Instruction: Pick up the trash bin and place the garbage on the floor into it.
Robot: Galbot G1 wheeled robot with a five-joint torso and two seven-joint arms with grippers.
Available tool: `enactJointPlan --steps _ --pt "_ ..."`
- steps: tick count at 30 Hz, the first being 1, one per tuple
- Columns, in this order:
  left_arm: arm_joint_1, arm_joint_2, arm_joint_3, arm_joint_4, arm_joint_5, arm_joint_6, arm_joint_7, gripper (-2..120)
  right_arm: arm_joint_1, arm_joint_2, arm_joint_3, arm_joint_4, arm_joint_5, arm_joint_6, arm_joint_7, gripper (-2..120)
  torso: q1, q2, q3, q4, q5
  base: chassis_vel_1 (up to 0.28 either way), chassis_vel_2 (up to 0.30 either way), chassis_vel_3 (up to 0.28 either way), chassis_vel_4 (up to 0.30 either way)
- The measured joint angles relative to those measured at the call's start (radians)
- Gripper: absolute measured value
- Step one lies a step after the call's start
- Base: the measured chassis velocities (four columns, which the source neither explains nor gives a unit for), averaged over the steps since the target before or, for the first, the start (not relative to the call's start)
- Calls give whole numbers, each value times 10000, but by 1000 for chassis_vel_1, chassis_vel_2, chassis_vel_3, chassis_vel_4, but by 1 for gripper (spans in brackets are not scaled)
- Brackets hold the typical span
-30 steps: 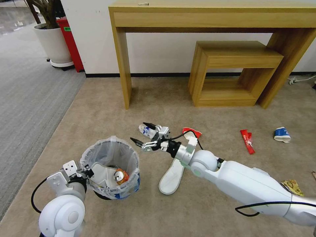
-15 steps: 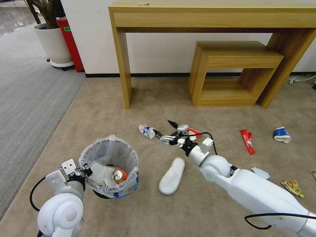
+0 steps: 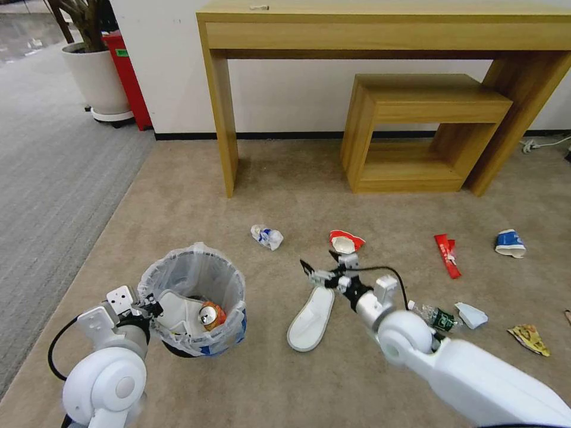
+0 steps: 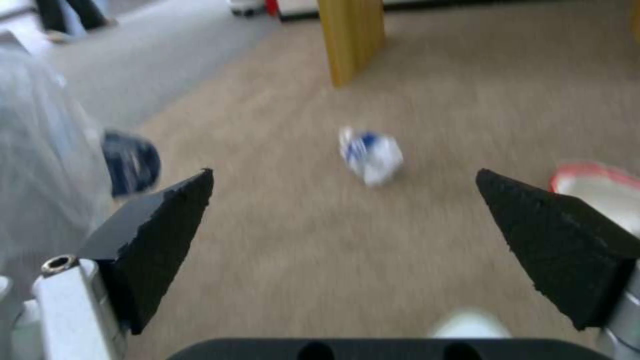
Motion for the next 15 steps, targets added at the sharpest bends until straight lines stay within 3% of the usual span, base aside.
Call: enactJointPlan --steps 8,15 --pt "-58 98 44 140 -48 -1 -57 1 -610 -505 244 699 633 -1179 773 100 0 0 0 1 -2 0 0 0 0" --pt "-80 131 68 183 -48 -1 -60 1 -1088 -695 274 1117 797 -1674 1485 100 0 0 0 1 -1 0 0 0 0"
